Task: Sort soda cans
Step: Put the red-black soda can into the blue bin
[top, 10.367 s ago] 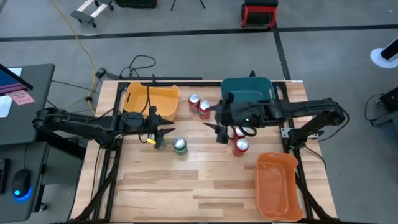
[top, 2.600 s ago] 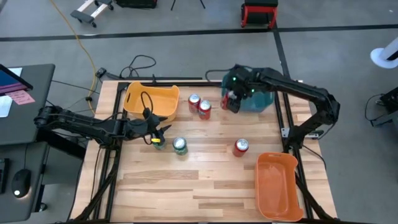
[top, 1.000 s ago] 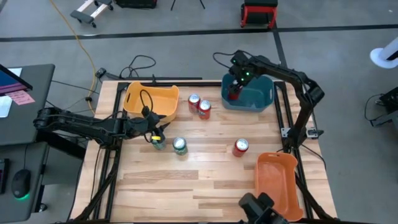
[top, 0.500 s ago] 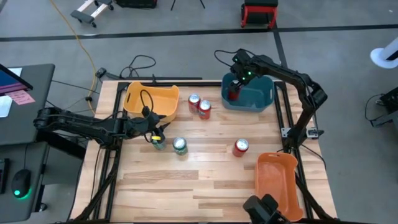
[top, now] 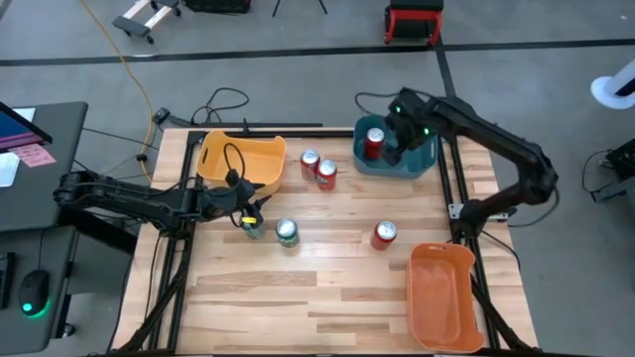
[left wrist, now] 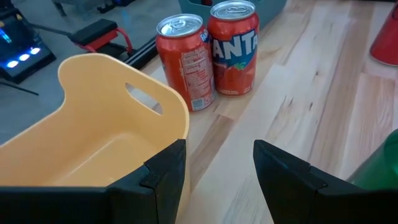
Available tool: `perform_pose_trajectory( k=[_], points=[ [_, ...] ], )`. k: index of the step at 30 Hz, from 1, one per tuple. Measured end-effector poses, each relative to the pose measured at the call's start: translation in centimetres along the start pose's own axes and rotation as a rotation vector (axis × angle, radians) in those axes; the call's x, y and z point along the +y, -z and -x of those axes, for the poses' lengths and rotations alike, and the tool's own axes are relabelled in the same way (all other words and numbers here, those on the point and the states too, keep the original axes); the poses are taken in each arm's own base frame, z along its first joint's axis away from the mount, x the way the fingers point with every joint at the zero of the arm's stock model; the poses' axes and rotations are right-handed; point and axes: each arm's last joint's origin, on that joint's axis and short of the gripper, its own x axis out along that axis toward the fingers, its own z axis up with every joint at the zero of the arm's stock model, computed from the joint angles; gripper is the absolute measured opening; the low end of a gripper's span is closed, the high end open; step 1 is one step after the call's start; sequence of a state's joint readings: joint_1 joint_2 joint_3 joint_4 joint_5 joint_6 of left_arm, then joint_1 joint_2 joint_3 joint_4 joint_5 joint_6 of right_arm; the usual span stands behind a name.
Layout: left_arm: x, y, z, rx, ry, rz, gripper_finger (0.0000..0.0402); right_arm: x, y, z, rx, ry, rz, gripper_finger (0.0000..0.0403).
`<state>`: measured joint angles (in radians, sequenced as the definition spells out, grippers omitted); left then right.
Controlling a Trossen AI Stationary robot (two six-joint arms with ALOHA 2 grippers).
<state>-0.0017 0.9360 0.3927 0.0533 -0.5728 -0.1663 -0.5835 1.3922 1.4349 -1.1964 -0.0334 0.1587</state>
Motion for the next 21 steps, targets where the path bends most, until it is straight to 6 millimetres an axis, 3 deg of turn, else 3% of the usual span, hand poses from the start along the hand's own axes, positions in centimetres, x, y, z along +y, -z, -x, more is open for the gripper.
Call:
perform_pose_trajectory(
  k=[4,9,13,21],
  points=[
    [0.0,0.2,0.0,0.017,-0.003,0.012,0.0185,3.1,1.2,1.1,-0.038,0.01,0.069,0.0381],
    [0.0,0.2,0.0,0.019,-0.002,0.037,0.0185,5.6,2.2,1.5,-0.064,0.041,0.131,0.0381],
    [-0.2,0.3,0.0,0.04,0.092,0.09,0.0185,7.8,3.2,1.5,-0.067,0.065,0.222,0.0381],
    [-0.5,0.0,0.0,0.029,0.164,0.114,0.0185,13.5,7.3,1.4,0.032,0.008,0.482,0.0381]
  ],
)
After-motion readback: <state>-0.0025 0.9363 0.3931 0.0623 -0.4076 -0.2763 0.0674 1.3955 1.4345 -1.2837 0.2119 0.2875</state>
